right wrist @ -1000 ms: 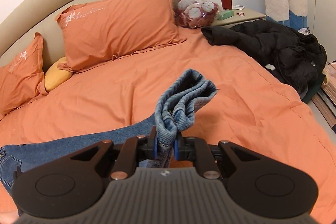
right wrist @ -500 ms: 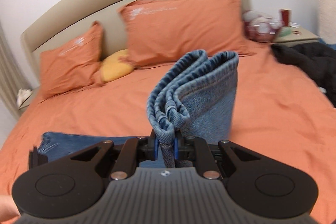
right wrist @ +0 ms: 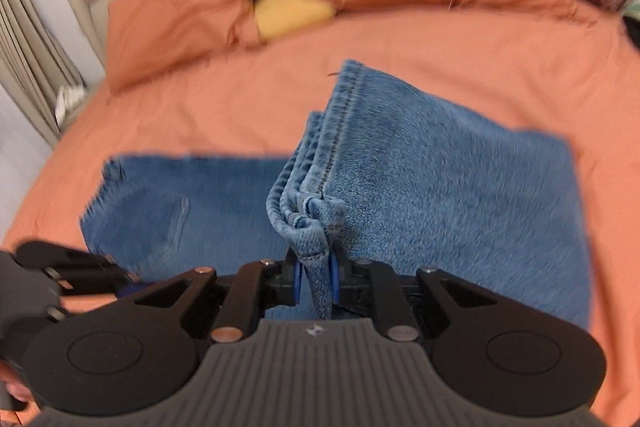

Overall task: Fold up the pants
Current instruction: 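Carry the hem over toward the waistband with the right tool and lay it down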

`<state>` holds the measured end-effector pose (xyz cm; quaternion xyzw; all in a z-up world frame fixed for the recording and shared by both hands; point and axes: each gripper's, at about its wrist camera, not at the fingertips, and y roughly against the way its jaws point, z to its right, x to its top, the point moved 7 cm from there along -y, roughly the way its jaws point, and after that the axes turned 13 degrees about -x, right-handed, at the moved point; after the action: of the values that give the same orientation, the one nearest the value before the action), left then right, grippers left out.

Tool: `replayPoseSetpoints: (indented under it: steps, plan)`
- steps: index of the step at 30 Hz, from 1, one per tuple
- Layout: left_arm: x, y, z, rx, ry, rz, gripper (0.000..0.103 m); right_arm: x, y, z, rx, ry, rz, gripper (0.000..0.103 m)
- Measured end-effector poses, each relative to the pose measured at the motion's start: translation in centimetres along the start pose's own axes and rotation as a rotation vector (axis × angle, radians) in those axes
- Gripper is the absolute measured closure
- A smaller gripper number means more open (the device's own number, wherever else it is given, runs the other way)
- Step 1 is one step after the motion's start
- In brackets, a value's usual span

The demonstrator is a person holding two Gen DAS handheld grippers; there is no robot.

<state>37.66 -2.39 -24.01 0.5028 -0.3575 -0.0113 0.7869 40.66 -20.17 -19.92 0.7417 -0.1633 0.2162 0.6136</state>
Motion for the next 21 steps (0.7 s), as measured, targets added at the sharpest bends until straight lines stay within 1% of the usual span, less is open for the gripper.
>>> replayPoseSetpoints:
  steps: [4,5,6,7,8,9,10,11,12,14,16,18,19,20,21]
  plan:
    - [-0.5,0.6,-1.3,-0.008,0.027,-0.003,0.087,-1.6,-3.1,-1.0,-0.039,0.029,-0.064,0.091]
    - [-0.3,0.7,-1.4,-0.012,0.034,-0.004,0.084,-1.8,-3.5,-1.1,-0.042,0.034,-0.075,0.089]
    - [-0.2,0.8,-1.5,-0.014,0.041,-0.003,0.081,-1.7,-3.9,-1.2,-0.037,0.038,-0.085,0.083]
    - [-0.1,1.0,-1.6,-0.015,0.046,-0.002,0.080,-1.2,-4.3,-1.6,-0.034,0.044,-0.090,0.082]
    - [-0.3,1.2,-1.8,-0.019,0.046,-0.001,0.079,-1.1,-4.2,-1.8,-0.028,0.054,-0.092,0.077]
    - [-0.4,1.3,-2.0,-0.023,0.046,0.001,0.076,-1.0,-4.1,-1.9,-0.012,0.058,-0.103,0.065]
    - [-0.3,1.4,-2.0,-0.027,0.047,0.003,0.074,-0.8,-3.8,-1.8,0.010,0.048,-0.115,0.061]
    - [-0.2,1.5,-2.1,-0.032,0.049,0.006,0.072,-0.5,-3.4,-1.9,0.030,0.029,-0.120,0.057]
    - [-0.1,1.5,-2.3,-0.035,0.053,0.009,0.070,-0.3,-3.1,-2.0,0.051,0.007,-0.124,0.055]
    - [-0.2,1.3,-2.5,-0.036,0.061,0.012,0.070,0.0,-2.5,-2.0,0.073,-0.030,-0.115,0.052]
    - [-0.3,1.2,-2.7,-0.030,0.071,0.011,0.070,0.1,-2.9,-2.1,0.038,-0.019,-0.105,0.052]
    - [-0.3,1.2,-2.6,-0.023,0.081,0.006,0.070,-0.3,-4.0,-2.1,-0.013,-0.005,-0.131,0.055]
    - [-0.2,1.3,-2.5,-0.021,0.083,0.006,0.070,-0.5,-4.4,-2.1,-0.004,-0.012,-0.144,0.056]
    - [-0.2,1.3,-2.4,-0.019,0.084,0.007,0.070,-0.9,-4.7,-2.1,0.001,-0.023,-0.150,0.060]
    - [-0.2,1.5,-2.3,-0.018,0.082,0.008,0.070,-1.1,-4.9,-2.1,0.017,-0.029,-0.153,0.074]
